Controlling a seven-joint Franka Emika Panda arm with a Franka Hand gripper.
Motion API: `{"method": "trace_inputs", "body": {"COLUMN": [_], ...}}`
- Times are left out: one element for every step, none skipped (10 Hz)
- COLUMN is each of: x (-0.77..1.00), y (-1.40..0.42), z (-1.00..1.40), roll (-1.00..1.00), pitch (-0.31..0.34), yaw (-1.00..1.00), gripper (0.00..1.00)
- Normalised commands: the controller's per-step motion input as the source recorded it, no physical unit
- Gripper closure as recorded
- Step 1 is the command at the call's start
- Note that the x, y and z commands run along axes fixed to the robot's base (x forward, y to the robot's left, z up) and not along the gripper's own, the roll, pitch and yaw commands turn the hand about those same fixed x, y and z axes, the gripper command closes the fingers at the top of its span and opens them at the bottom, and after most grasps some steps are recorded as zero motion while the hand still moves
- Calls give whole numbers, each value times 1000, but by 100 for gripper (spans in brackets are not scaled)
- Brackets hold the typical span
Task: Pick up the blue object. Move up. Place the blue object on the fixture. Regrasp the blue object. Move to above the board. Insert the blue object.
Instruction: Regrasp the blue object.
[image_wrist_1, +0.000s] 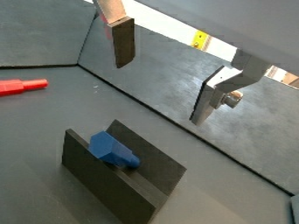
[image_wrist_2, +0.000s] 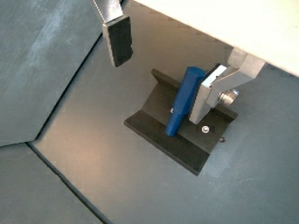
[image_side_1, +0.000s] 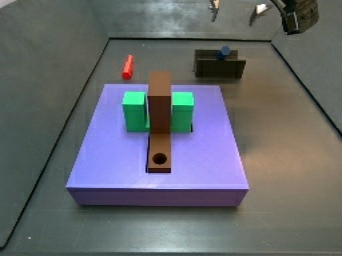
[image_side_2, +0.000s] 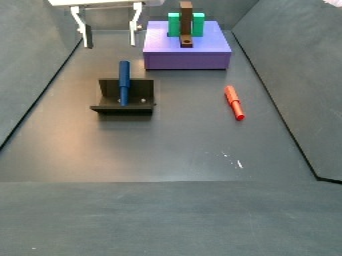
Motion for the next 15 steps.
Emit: {"method": "trace_inputs", "body": {"x": [0, 0, 0, 0, 0, -77, -243, 0, 109, 106, 34, 0, -103, -40, 0], "y": [-20, -17, -26, -23, -23, -43, -94, -217, -211, -114, -71, -51, 0, 0, -3], "z": [0, 0, -9, -26, -60, -169, -311, -197, -97, -200, -349, -489, -549, -351, -309], "roll": [46, 51, 80, 109, 129, 189, 111, 6, 0, -83, -126, -9, 0, 37, 151], "pitch": [0, 0, 0, 0, 0, 0, -146, -154, -180, -277, -403, -477, -469, -326, -269], "yaw": [0, 0, 0, 0, 0, 0, 100, 169, 206, 220, 183, 131, 80, 57, 0], "gripper": [0, 0, 0, 0, 0, 0, 0, 0, 0, 0, 0, 0, 0, 0, 0]}}
